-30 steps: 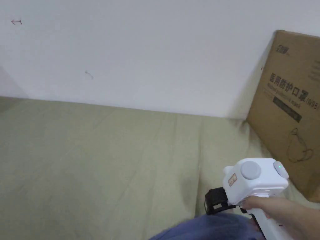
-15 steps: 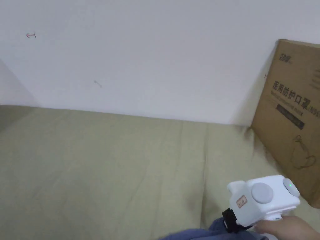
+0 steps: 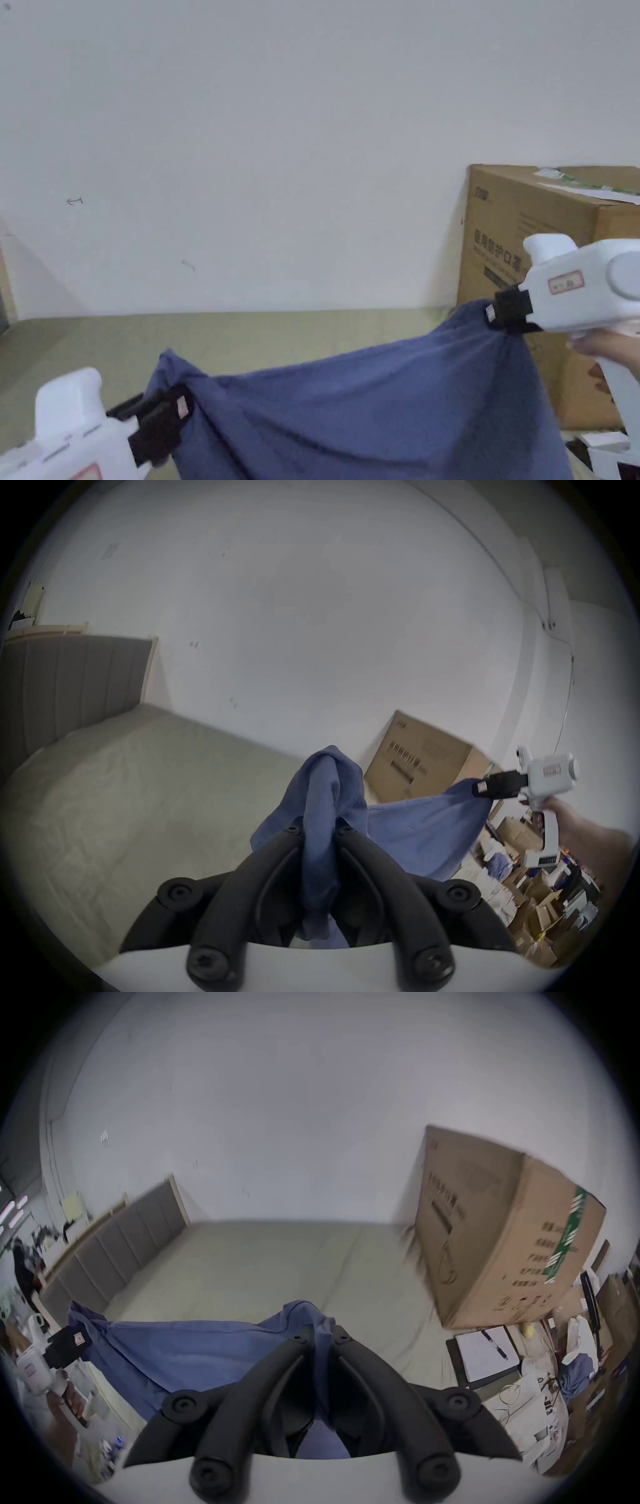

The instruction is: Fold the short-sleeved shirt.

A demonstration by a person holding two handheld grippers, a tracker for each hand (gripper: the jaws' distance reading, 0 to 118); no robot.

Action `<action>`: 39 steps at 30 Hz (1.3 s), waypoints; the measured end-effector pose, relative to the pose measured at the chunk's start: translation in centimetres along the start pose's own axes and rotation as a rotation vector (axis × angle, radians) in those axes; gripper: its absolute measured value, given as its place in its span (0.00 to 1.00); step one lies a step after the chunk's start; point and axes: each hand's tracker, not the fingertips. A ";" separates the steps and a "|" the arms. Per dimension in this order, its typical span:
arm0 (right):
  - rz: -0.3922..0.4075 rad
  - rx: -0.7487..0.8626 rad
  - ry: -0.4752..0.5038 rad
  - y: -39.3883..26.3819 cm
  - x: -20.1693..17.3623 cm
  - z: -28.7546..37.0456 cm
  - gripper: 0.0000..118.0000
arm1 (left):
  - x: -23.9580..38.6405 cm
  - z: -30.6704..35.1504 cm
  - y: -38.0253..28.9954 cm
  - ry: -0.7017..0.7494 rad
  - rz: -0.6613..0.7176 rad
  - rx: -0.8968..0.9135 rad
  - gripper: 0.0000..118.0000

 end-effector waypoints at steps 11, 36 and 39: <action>0.036 0.201 0.068 7.8 -4.3 9.8 0.06 | 2.5 0.2 16.7 -0.003 -0.053 0.142 0.06; 0.071 0.290 -0.094 16.2 -9.2 -11.8 0.06 | -4.2 -15.0 27.4 0.042 -0.107 0.231 0.06; 0.054 0.238 -0.088 12.6 -8.3 -14.6 0.06 | -5.9 -16.7 22.7 0.035 -0.095 0.130 0.06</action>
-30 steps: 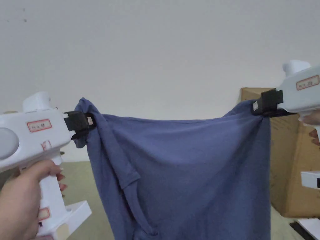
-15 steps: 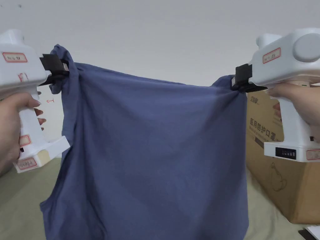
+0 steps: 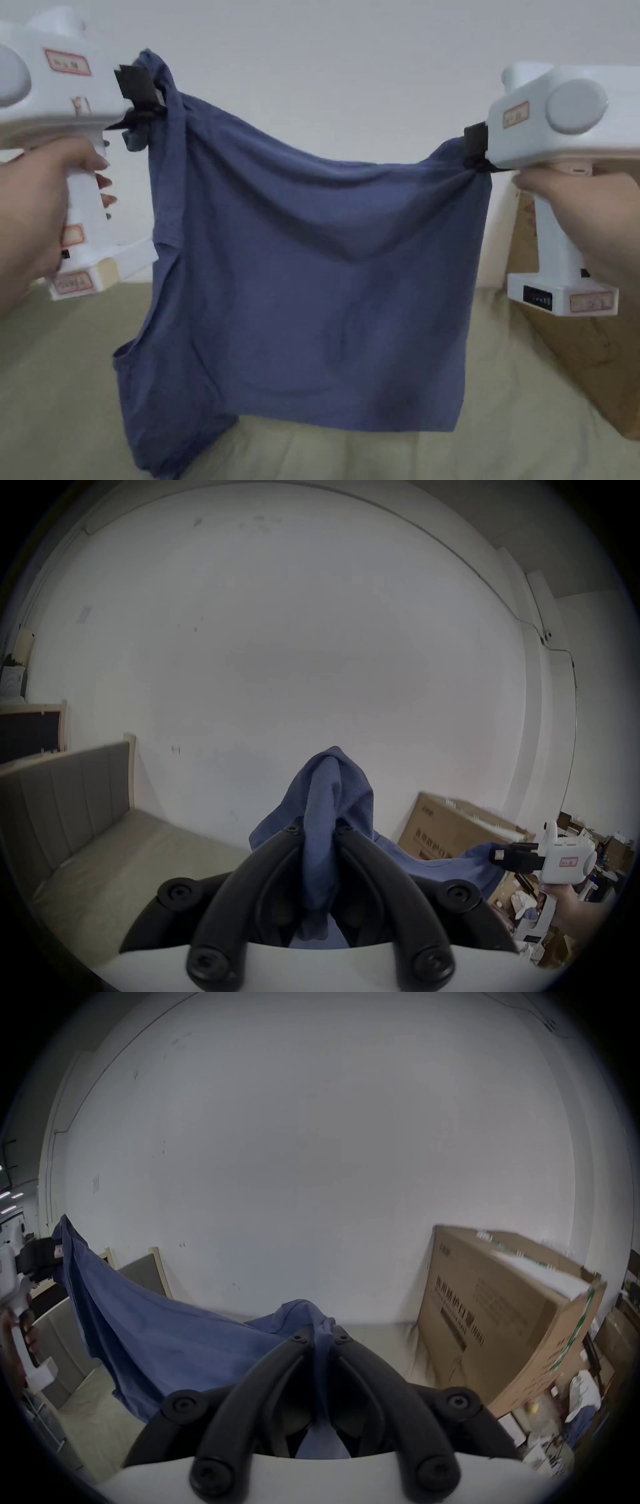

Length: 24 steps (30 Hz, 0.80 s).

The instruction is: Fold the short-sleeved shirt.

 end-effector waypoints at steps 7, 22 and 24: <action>-0.072 -0.262 0.036 -18.2 1.5 -1.2 0.06 | -2.3 -0.1 -18.3 -0.107 0.027 -0.402 0.06; -0.135 -0.616 0.160 -38.6 8.2 22.8 0.06 | 1.9 24.1 -34.0 -0.233 0.177 -0.919 0.06; -0.120 -0.617 0.147 -38.8 8.7 25.8 0.06 | 2.5 26.9 -33.2 -0.258 0.208 -0.950 0.06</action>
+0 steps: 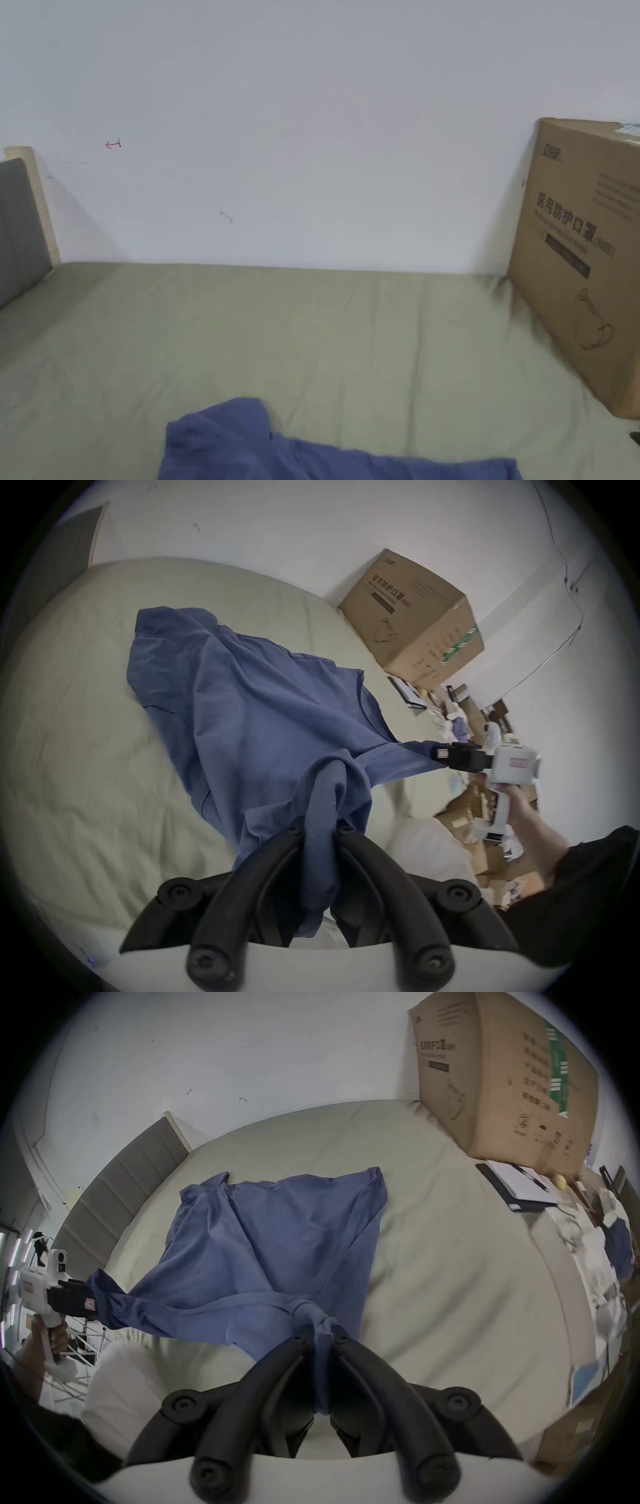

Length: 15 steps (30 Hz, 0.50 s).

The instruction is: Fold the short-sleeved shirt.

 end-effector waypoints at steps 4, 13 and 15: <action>-0.030 -0.073 -0.016 -1.8 0.4 0.7 0.06 | 1.7 0.0 -0.6 0.094 -0.074 -0.001 0.06; -0.123 -0.075 -0.061 -1.0 1.0 -4.5 0.91 | -0.5 -5.2 3.5 0.212 0.073 0.120 1.00; -0.143 0.019 -0.016 -0.7 0.8 -2.9 1.00 | -0.3 -3.6 3.3 0.208 0.102 0.223 0.98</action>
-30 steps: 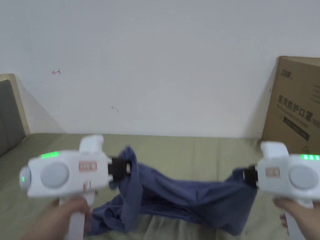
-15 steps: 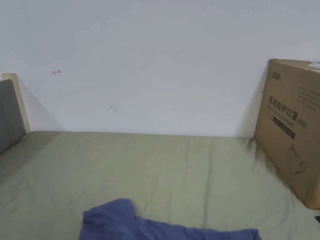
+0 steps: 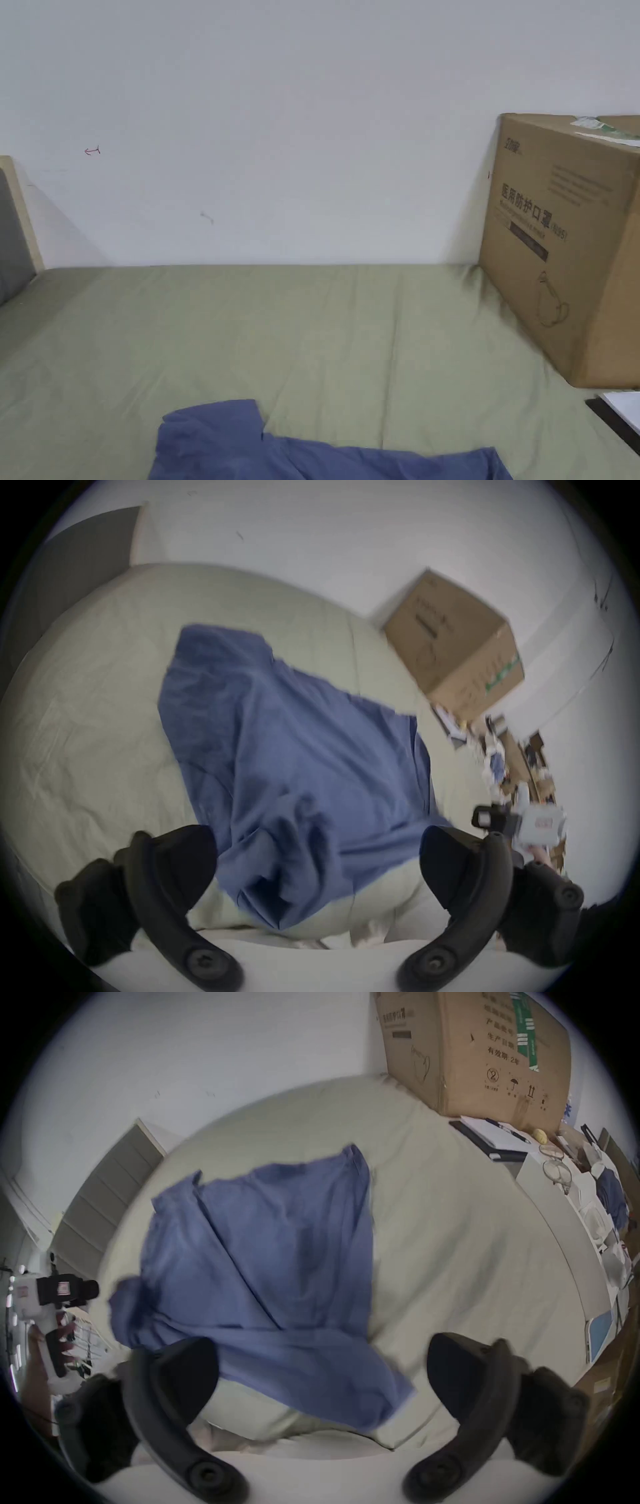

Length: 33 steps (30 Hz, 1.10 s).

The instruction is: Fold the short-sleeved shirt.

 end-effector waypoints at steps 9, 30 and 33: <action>-0.064 0.427 0.240 -0.3 -5.4 9.6 0.15 | 2.9 8.0 -2.8 -0.029 -0.035 0.340 0.21; -0.012 0.345 0.227 3.7 -7.5 1.6 0.00 | -16.3 -16.0 22.0 0.420 0.117 -0.142 0.97; -0.049 0.305 0.234 4.4 -7.3 -0.6 0.00 | -17.9 -19.3 22.4 0.451 0.072 -0.167 0.95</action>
